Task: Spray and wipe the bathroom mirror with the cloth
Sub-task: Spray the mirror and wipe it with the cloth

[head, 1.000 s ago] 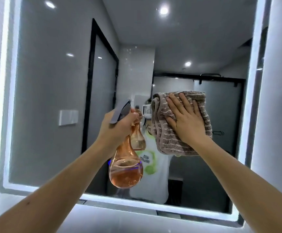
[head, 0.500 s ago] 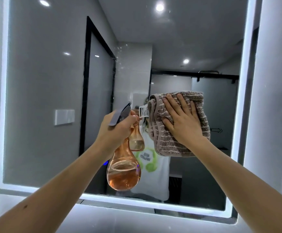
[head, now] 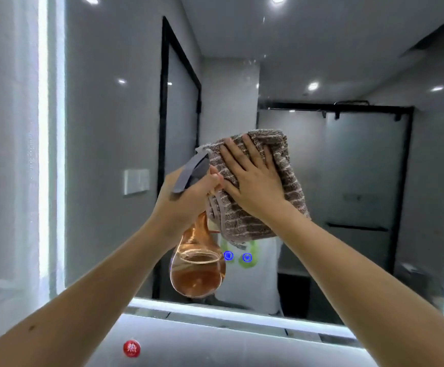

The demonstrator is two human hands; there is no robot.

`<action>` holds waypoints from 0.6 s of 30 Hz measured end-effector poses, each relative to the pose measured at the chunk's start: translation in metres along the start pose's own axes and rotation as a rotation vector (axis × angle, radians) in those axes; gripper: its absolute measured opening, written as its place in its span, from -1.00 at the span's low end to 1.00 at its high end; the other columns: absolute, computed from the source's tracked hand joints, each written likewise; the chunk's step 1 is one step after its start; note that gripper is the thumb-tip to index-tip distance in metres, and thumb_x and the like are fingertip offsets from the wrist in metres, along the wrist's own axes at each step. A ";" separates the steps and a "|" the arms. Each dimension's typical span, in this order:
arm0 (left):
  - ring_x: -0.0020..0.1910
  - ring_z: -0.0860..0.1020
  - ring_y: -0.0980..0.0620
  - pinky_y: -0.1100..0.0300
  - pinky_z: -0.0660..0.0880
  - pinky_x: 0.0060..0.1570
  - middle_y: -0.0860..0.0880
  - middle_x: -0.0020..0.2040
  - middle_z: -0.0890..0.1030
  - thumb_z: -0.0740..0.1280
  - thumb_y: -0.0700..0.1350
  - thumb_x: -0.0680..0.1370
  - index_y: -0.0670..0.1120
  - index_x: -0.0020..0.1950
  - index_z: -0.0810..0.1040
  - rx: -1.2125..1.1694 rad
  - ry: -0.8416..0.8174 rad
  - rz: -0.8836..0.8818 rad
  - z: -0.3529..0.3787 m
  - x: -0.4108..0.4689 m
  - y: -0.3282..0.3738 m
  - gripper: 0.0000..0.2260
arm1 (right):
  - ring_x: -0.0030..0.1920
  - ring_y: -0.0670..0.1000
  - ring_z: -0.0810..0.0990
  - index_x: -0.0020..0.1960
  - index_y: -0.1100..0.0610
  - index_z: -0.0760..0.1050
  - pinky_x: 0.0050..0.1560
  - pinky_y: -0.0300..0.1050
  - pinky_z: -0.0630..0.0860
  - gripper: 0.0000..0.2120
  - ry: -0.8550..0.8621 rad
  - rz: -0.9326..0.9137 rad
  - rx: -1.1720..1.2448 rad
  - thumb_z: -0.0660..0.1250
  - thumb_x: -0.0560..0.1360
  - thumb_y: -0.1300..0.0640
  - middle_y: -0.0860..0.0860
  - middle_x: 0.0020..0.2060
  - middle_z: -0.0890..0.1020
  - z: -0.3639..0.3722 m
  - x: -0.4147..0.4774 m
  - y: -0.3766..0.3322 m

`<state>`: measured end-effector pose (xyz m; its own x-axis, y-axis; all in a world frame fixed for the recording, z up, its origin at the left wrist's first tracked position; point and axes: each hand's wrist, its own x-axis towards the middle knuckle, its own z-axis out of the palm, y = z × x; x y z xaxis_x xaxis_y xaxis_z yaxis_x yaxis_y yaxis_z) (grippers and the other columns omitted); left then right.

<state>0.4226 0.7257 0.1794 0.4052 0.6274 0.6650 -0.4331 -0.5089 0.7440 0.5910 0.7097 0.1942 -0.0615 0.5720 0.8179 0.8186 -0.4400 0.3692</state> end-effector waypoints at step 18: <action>-0.17 0.47 -0.09 -0.02 0.39 -0.07 -0.20 -0.20 0.54 0.30 -0.13 0.32 -0.12 -0.26 0.56 -0.010 0.016 -0.008 0.026 0.000 -0.022 -0.91 | 0.47 -0.07 -0.11 0.49 -0.03 -0.07 0.38 -0.09 -0.35 -0.40 0.036 0.093 -0.060 -0.15 0.51 -0.23 -0.12 0.49 0.04 0.000 -0.054 0.070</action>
<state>0.4530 0.7216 0.1646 0.3958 0.6407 0.6579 -0.4383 -0.4977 0.7484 0.6521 0.6482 0.1759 -0.0081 0.5015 0.8651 0.7862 -0.5314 0.3154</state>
